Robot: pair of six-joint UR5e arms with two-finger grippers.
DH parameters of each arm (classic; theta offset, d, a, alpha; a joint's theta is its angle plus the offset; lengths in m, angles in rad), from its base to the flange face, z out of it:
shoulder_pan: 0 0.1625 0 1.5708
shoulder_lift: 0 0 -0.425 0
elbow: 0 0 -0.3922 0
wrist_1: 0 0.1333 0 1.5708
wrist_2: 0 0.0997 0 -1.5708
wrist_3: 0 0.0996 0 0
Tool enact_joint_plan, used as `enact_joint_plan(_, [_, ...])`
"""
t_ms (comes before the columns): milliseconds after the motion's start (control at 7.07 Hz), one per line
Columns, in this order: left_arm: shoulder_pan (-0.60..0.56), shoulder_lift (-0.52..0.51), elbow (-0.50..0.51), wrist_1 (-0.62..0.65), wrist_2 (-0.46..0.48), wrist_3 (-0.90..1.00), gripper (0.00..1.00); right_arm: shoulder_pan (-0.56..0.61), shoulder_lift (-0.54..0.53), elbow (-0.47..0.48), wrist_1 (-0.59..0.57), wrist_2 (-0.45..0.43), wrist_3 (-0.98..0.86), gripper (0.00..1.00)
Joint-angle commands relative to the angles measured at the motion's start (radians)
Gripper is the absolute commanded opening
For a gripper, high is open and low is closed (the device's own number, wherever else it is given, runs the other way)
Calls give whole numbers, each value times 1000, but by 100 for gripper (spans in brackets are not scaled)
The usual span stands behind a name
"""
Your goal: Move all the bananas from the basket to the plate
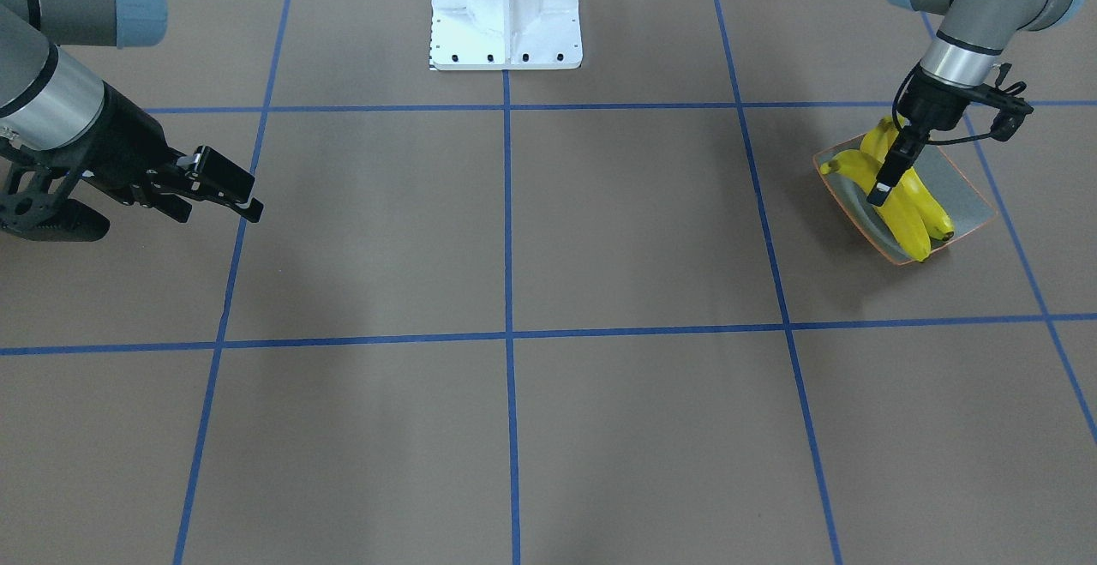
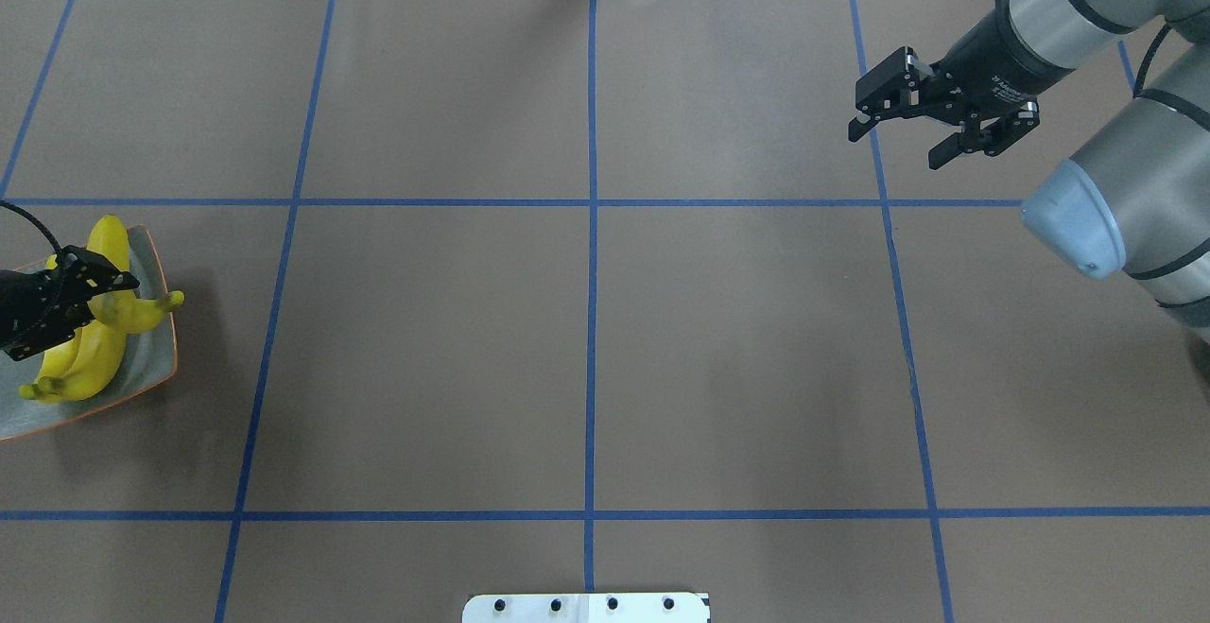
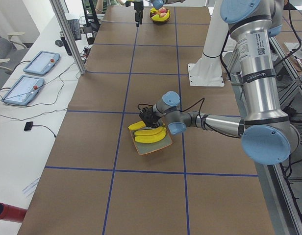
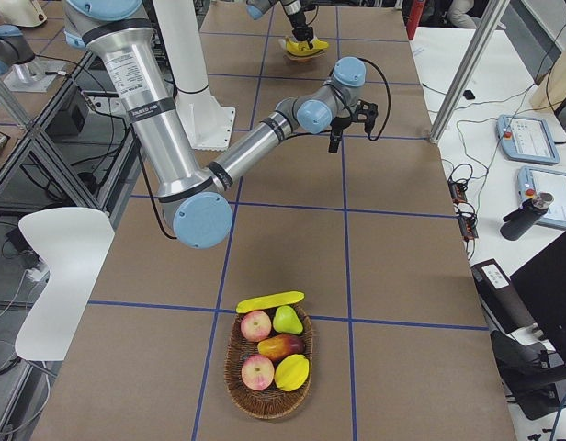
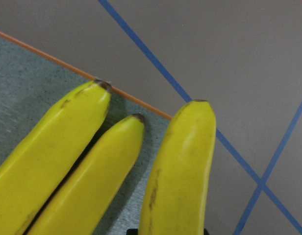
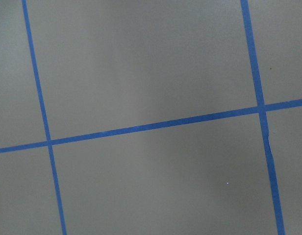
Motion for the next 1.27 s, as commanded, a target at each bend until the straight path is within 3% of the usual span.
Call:
enact_joint_plan(0, [3,24,-5,-4,-11,59,11,-2,0,1,1,-1,0,100])
enact_joint_plan(283, [3,21,-15,-6,-15,52,45,-2,-2,1,1,-1,0,100])
enact_joint_plan(425, [3,23,-14,-4,-12,60,99,-2,-2,1,1,-1,0,100])
enact_joint_plan(849, [-6,9,-15,-4,-23,66,100,-2,-18,-2,6,-3,-6,100])
enact_joint_plan(1132, [-97,3,-37,6,-162,156,100,3,-23,-5,6,-8,-14,100])
